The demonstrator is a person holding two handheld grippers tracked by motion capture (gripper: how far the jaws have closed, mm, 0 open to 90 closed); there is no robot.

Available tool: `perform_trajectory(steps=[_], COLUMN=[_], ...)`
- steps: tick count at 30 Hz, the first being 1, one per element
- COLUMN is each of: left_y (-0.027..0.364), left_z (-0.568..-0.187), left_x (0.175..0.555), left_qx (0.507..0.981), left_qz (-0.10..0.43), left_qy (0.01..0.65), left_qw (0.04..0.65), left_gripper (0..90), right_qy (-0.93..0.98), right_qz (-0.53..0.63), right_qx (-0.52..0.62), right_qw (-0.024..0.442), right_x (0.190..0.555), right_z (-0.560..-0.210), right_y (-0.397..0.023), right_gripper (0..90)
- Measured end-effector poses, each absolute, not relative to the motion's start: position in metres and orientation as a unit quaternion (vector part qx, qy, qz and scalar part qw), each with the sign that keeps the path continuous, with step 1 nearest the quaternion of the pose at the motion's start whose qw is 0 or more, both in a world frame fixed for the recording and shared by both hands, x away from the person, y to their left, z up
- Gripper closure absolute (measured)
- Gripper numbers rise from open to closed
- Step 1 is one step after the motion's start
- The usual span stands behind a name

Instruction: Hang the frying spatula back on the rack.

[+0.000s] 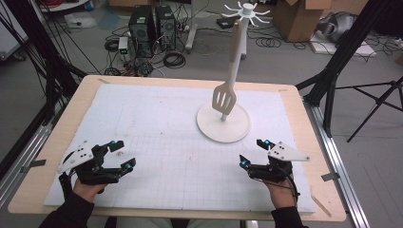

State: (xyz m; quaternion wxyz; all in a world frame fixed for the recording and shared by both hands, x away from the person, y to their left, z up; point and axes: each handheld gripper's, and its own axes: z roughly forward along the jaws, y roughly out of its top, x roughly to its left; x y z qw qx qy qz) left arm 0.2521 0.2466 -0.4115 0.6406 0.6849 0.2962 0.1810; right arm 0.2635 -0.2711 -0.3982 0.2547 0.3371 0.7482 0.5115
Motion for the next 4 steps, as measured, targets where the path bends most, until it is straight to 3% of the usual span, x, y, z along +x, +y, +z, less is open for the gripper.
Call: perform_trajectory(steps=[4], left_y=[0.2463], left_z=[-0.4117], left_x=[0.2525], left_qx=[0.687], left_qz=[0.182], left_qy=[0.296], left_qw=[0.639], left_gripper=[17.9], right_qy=[0.749], right_qz=[0.511], right_qx=[0.336], right_qw=[0.255], right_x=[0.2641], right_z=[-0.3985], right_y=[-0.2712], right_gripper=[15.6])
